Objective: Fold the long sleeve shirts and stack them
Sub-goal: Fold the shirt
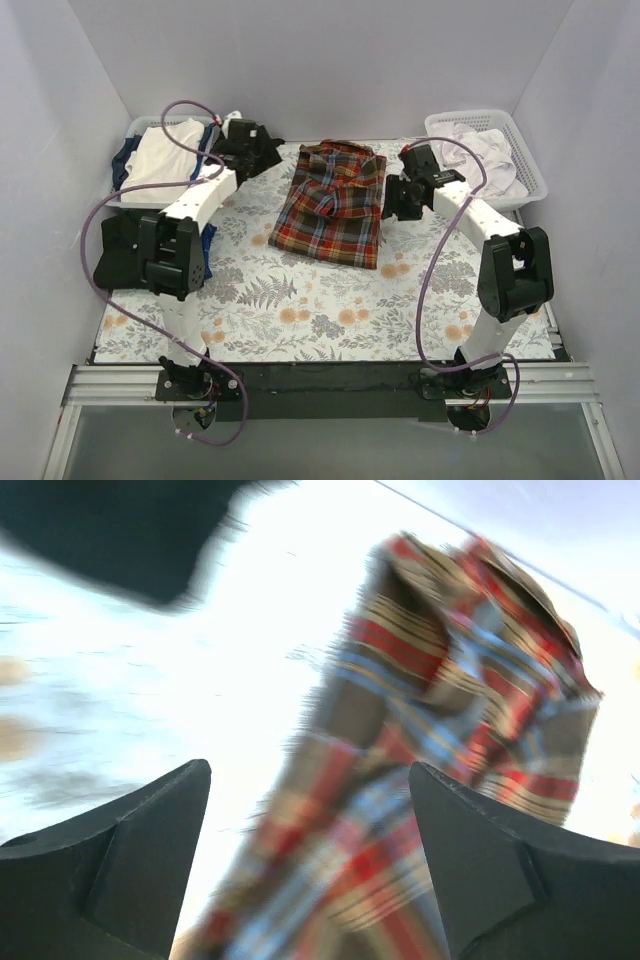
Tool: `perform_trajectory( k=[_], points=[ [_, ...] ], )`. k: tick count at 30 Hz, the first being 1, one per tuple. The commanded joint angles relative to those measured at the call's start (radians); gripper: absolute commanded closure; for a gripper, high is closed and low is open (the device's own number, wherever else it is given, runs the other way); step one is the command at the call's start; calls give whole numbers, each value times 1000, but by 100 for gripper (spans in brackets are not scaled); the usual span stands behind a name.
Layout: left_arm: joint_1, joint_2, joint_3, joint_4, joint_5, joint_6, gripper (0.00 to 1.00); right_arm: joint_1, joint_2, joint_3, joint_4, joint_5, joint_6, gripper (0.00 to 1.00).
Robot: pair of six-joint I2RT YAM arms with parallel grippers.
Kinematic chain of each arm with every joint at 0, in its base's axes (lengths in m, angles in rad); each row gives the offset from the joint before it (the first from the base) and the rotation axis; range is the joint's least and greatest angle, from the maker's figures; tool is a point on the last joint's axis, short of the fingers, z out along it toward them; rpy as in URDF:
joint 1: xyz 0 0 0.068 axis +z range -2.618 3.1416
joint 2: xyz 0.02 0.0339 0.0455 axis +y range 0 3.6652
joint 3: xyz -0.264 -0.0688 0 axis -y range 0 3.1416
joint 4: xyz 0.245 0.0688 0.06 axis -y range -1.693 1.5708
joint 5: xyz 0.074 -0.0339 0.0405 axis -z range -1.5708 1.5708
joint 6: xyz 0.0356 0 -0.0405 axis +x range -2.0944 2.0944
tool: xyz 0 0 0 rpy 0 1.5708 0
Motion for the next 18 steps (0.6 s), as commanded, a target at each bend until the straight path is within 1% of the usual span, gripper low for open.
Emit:
perform_trajectory(
  k=[1,2,4,5,6,8,9,11,12,15,18],
  points=[
    [31,-195,-154,15,74,94,19,10,-101,-156,96,-243,-21,41],
    [31,-213,-229,16,126,102,19,10,-113,-205,110,-271,-21,40],
    [34,-249,-298,41,206,122,19,10,-135,-255,165,-334,-17,34],
    [34,-275,-337,47,226,117,19,10,-138,-292,180,-351,-12,33],
    [38,-287,-404,79,305,113,19,10,-140,-308,199,-363,-8,31],
    [39,-308,-475,110,367,101,19,10,-127,-332,240,-402,2,29],
    [43,-312,-537,154,432,85,19,10,-123,-348,251,-418,6,29],
    [43,-325,-593,196,458,65,19,10,-107,-371,295,-437,18,28],
    [45,-328,-651,247,476,50,19,10,-101,-390,308,-441,22,28],
    [49,-324,-704,303,491,39,19,8,-77,-420,348,-451,43,27],
    [49,-299,-739,318,514,42,19,8,-51,-463,377,-449,61,27]
  ],
)
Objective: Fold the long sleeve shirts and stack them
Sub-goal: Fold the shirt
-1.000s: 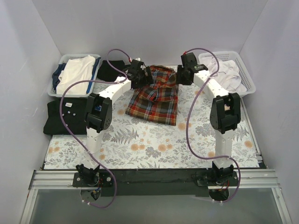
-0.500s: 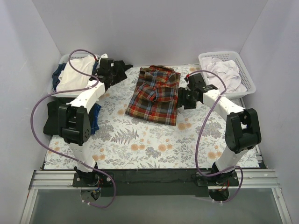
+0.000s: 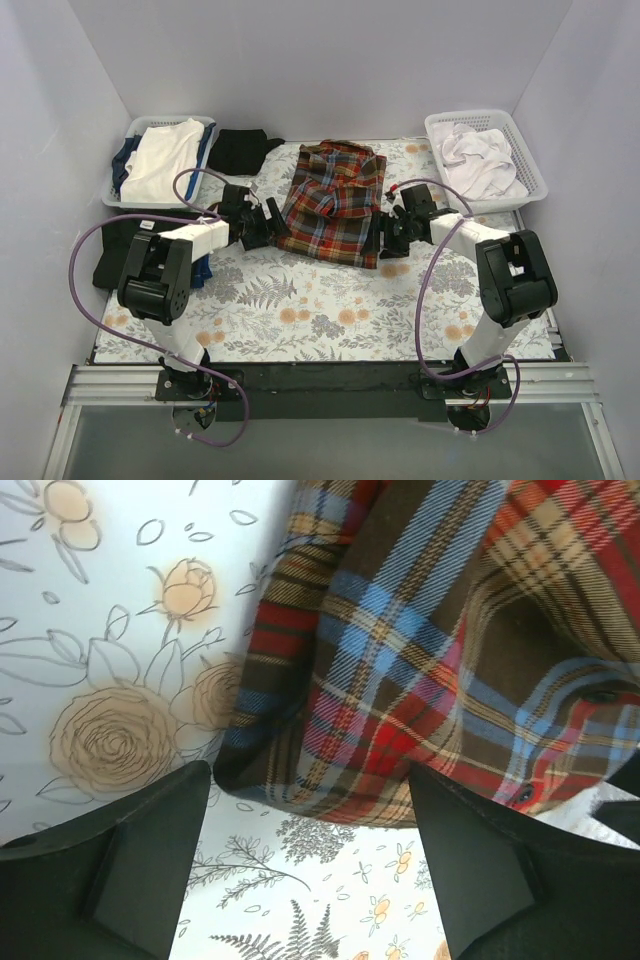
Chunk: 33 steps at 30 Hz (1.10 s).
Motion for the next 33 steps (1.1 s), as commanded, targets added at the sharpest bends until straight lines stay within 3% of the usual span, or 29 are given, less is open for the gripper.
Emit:
perform_trajectory(
  k=[1,7,11,14,15,16,18,19,20,27,33],
  points=[
    [7,-7,-23,110,69,-3,19,0,47,-67,97,-31,39,27],
    [9,41,-31,101,60,5,19,0,124,-115,157,-50,86,29],
    [9,58,-49,91,38,11,25,0,147,-116,175,-35,111,32],
    [9,68,-41,70,44,14,48,0,160,-107,171,-33,116,44],
    [7,70,-38,52,47,11,63,0,160,-103,168,-34,116,49],
    [7,64,-38,44,49,9,74,0,160,-103,163,-36,116,63],
    [9,35,-58,24,52,2,98,0,158,-100,135,-39,104,79],
    [9,24,-63,13,56,2,100,-2,150,-100,120,-38,97,93],
    [9,15,-66,-2,66,0,100,-2,147,-92,100,-34,88,99],
    [9,-65,-67,-316,153,31,100,-5,74,-17,-231,-67,-79,99],
    [1,-238,-193,-494,224,-24,100,-5,-15,-61,-446,-71,-162,99]
  ],
)
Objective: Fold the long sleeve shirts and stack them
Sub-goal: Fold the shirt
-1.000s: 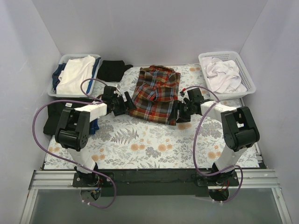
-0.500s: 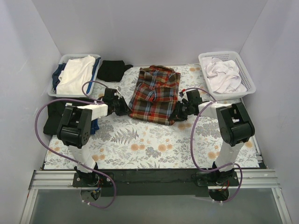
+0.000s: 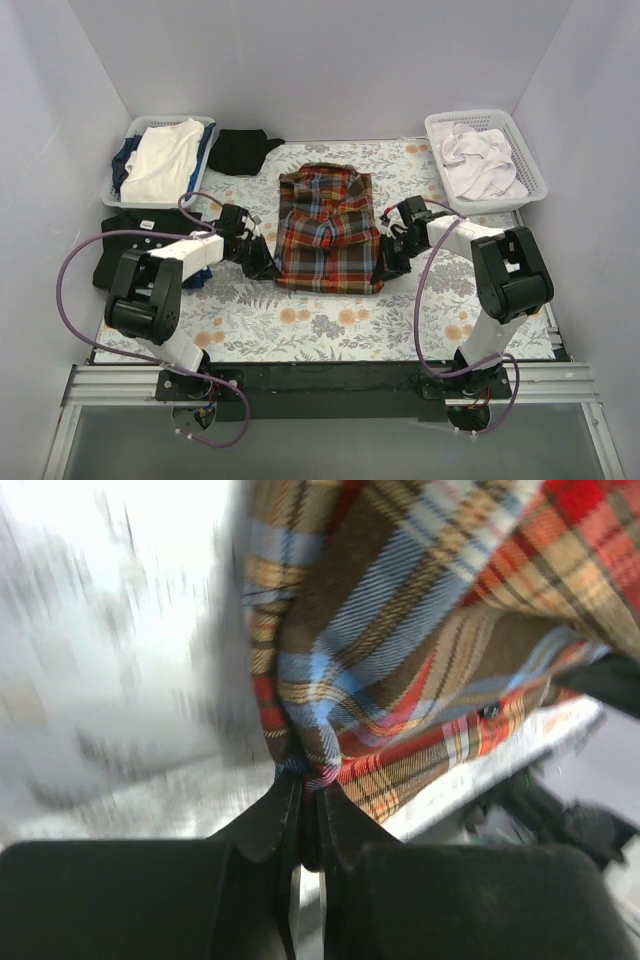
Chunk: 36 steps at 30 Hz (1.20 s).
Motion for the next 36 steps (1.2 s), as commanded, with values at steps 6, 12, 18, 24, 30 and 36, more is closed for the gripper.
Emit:
perform_trajectory(
  k=[6,12,18,24,30,36],
  points=[
    [-11,-351,-74,-353,-93,-18,41,-10,-268,-59,-335,183,-110,52],
    [-12,-367,110,-297,-159,11,39,-5,-364,76,-329,249,-113,39],
    [-83,-284,167,-118,-51,-46,45,38,-260,192,-229,249,-119,53],
    [-209,-148,229,-52,-76,-70,48,95,-136,281,-152,227,-94,60],
    [-247,-22,232,11,-129,-104,48,110,31,372,-111,181,-93,61],
    [-249,93,253,57,-411,-158,47,110,228,514,-74,223,-94,62]
  ],
)
